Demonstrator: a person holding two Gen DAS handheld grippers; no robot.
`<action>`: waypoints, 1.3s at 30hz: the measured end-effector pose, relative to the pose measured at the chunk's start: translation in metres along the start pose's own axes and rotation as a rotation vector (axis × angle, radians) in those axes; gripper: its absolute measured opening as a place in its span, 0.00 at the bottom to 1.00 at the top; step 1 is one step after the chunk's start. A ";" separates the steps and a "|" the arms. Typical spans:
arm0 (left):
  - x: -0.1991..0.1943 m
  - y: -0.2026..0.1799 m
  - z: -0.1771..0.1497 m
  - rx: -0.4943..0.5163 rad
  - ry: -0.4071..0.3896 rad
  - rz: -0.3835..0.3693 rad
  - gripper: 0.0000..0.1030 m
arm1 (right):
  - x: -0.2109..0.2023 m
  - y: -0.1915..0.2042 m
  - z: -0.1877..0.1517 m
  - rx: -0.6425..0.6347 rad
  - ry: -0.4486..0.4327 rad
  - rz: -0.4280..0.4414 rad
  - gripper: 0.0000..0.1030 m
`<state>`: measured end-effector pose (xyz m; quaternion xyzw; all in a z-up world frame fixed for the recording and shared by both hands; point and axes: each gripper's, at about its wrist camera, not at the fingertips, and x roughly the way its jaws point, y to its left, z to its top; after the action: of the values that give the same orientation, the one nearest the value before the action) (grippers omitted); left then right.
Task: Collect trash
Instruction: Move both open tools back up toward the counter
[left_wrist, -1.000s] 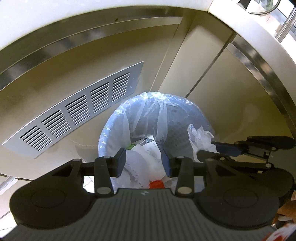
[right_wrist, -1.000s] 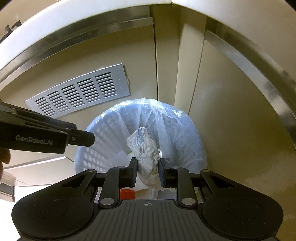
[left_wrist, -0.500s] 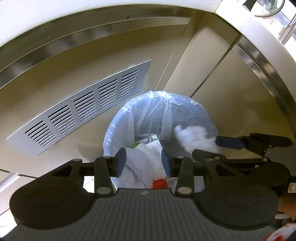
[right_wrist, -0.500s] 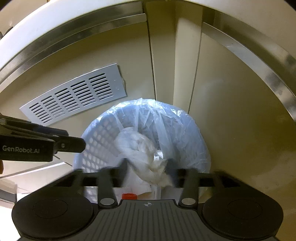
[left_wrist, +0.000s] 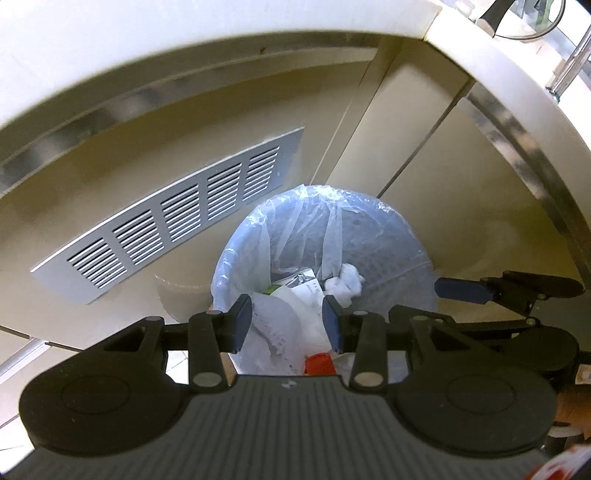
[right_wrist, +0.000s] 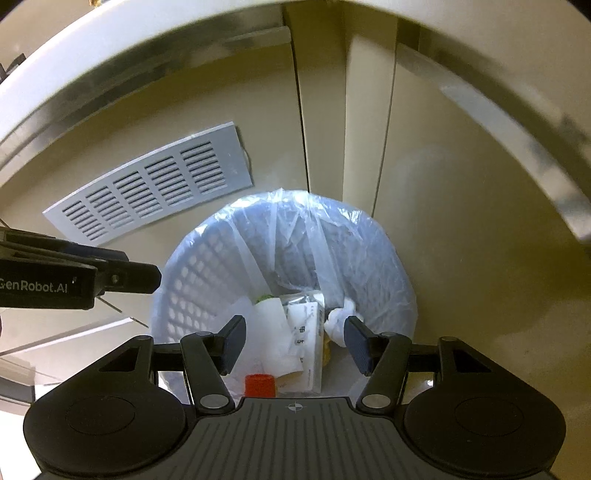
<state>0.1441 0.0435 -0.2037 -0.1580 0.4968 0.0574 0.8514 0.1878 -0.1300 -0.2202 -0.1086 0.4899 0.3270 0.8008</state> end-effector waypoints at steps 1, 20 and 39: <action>-0.003 0.000 0.000 0.001 -0.004 0.000 0.36 | -0.003 0.001 0.001 -0.004 -0.005 0.000 0.57; -0.103 -0.020 0.034 0.073 -0.156 -0.069 0.36 | -0.114 0.029 0.041 0.041 -0.220 -0.025 0.57; -0.157 -0.022 0.090 0.118 -0.323 -0.081 0.44 | -0.175 0.016 0.085 0.122 -0.418 -0.125 0.57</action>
<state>0.1454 0.0615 -0.0221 -0.1162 0.3493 0.0183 0.9296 0.1846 -0.1488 -0.0255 -0.0198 0.3243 0.2619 0.9087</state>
